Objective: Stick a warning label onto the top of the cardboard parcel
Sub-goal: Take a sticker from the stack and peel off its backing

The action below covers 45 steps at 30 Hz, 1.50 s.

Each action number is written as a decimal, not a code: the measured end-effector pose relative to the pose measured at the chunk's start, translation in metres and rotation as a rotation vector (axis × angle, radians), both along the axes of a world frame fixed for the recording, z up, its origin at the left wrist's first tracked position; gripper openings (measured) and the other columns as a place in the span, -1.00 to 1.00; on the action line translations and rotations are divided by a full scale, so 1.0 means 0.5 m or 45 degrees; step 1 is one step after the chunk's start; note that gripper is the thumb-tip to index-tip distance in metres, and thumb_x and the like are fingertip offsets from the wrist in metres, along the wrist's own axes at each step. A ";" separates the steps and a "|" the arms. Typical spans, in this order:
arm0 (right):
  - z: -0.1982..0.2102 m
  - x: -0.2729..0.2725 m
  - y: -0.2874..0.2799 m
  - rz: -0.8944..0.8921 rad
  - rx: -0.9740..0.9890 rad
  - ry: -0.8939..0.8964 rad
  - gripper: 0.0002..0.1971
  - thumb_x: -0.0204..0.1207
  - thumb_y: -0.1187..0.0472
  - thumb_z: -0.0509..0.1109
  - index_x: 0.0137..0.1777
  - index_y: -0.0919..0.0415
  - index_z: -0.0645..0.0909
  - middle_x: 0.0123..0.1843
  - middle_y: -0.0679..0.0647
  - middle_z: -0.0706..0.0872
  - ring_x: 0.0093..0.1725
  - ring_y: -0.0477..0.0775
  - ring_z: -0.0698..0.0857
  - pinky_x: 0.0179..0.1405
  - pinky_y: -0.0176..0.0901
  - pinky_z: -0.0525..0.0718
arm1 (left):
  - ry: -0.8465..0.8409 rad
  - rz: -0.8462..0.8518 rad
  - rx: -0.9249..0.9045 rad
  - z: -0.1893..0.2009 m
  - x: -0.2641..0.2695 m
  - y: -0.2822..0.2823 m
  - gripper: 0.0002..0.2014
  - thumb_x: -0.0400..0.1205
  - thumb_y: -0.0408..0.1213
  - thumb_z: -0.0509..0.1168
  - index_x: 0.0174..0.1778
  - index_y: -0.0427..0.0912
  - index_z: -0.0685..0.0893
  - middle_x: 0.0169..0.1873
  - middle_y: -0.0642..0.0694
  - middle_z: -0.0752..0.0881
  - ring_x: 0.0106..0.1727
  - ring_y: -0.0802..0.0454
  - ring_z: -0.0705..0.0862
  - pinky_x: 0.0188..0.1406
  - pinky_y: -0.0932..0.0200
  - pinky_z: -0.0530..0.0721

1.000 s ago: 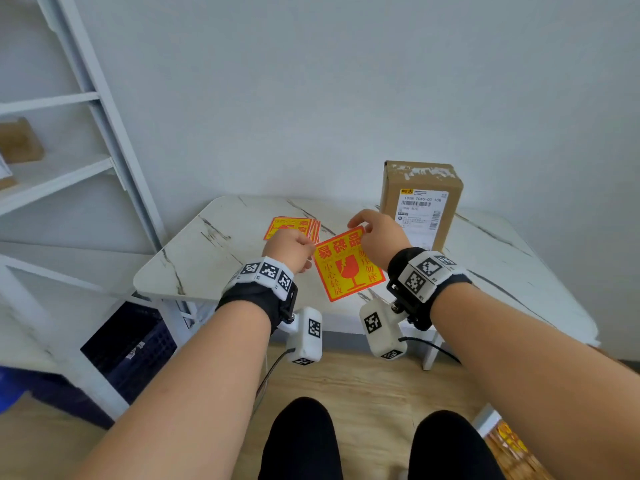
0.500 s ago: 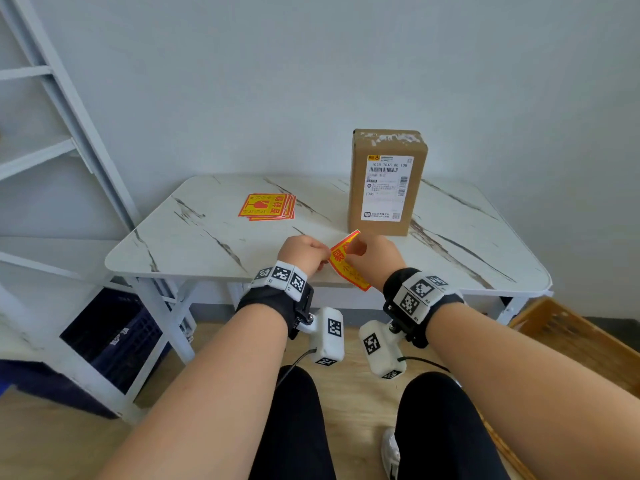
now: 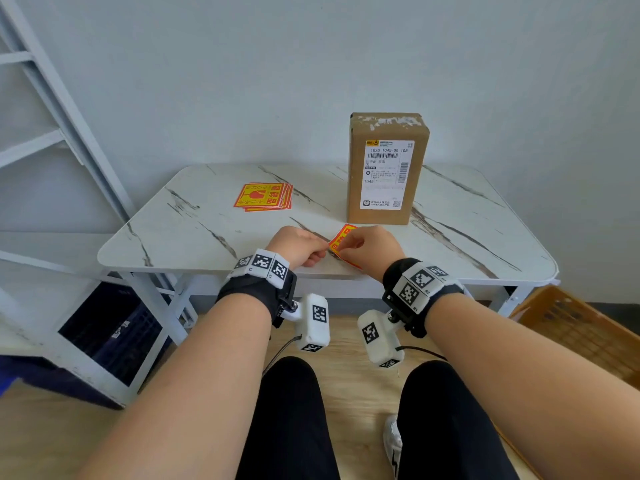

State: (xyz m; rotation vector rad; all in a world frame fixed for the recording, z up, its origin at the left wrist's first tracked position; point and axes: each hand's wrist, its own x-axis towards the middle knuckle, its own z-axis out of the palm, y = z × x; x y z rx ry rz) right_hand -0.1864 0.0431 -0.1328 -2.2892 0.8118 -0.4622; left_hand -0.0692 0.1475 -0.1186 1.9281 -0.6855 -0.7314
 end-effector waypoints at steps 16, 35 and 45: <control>0.007 0.002 0.000 -0.002 0.042 0.028 -0.89 0.44 0.14 0.46 -0.15 0.09 0.81 -0.11 0.01 0.82 -0.15 -0.06 0.66 -0.30 -0.30 0.55 | -0.005 -0.017 0.093 0.009 -0.006 -0.013 -0.84 0.66 -0.32 0.31 0.04 -0.33 0.72 -0.38 -0.09 0.64 -0.41 0.10 0.56 -0.46 0.39 0.60; 0.020 0.010 0.011 -0.011 0.194 0.023 -0.94 0.42 0.18 0.49 -0.25 0.07 0.78 -0.33 -0.09 0.69 -0.24 -0.10 0.61 -0.37 -0.35 0.52 | -0.161 -0.123 0.116 -0.002 -0.004 -0.008 -0.72 0.69 -0.26 0.28 0.20 -0.34 0.73 -0.37 0.02 0.66 -0.41 0.16 0.53 -0.35 0.37 0.56; 0.019 0.013 0.013 -0.089 0.372 -0.071 -0.84 0.42 0.25 0.49 -0.11 0.34 0.83 -0.21 0.14 0.67 -0.16 0.02 0.56 -0.30 -0.26 0.50 | -0.194 -0.134 0.105 -0.005 -0.005 -0.006 -0.72 0.69 -0.26 0.27 0.20 -0.34 0.74 -0.38 0.03 0.64 -0.39 0.17 0.52 -0.30 0.37 0.53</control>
